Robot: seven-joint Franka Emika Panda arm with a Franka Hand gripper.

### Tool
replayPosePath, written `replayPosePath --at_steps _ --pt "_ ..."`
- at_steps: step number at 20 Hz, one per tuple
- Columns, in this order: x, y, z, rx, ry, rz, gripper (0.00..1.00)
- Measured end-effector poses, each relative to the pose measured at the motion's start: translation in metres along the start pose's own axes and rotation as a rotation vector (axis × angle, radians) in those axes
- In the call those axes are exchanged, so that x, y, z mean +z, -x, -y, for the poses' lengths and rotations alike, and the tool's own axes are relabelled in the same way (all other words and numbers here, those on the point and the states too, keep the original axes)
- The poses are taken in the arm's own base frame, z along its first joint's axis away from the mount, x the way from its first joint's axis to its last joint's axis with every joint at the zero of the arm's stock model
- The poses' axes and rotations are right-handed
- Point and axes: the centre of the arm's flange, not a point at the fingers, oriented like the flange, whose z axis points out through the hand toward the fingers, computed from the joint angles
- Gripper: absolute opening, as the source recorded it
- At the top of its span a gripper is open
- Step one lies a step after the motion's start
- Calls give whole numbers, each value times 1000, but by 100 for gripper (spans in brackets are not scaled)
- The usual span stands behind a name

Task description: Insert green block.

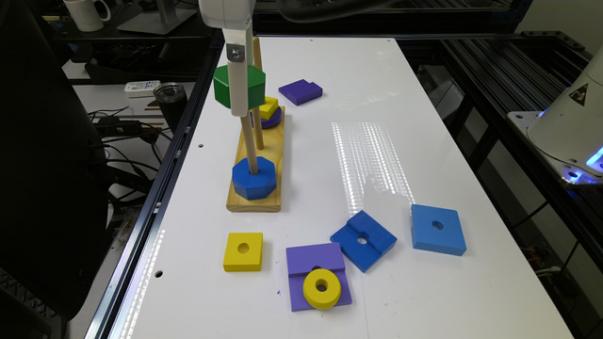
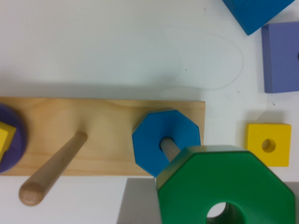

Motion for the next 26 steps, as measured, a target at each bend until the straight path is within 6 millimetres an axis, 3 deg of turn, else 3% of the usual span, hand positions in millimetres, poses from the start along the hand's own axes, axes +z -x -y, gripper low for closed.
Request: replayPosePath --at_steps 26 --pt "15 -2 0 0 4 4 0"
